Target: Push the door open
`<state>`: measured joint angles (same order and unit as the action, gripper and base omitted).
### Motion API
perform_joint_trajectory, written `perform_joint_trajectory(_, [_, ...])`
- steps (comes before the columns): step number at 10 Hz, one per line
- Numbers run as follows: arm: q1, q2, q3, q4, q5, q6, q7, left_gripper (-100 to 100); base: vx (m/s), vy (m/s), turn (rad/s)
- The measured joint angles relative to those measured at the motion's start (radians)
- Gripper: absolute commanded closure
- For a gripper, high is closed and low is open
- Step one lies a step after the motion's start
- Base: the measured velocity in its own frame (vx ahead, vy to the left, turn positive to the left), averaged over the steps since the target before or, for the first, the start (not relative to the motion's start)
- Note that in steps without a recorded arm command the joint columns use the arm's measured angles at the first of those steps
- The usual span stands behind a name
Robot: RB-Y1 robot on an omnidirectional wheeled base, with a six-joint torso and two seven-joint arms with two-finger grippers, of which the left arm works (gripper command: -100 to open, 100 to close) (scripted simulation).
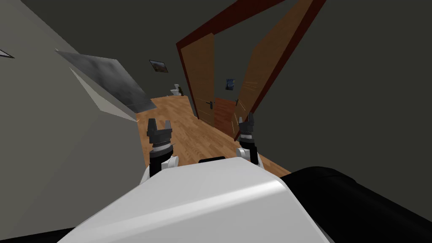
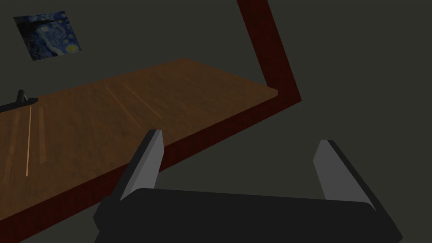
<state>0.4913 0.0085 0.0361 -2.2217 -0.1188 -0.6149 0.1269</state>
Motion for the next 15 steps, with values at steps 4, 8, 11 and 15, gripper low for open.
perform_joint_trajectory(4, [-0.046, 0.022, -0.007, 0.071, 0.0, 0.009, 0.0, -100, 0.118, 0.065, -0.06])
perform_joint_trajectory(8, [-0.099, 0.042, -0.017, 0.151, 0.0, 0.024, 0.0, -100, 0.119, 0.045, -0.061])
perform_joint_trajectory(11, [-0.144, 0.053, -0.021, 0.222, 0.0, 0.028, 0.0, -100, 0.13, 0.061, -0.073])
perform_joint_trajectory(15, [-0.203, 0.073, -0.027, 0.32, 0.004, 0.038, 0.005, -100, 0.122, 0.059, -0.067])
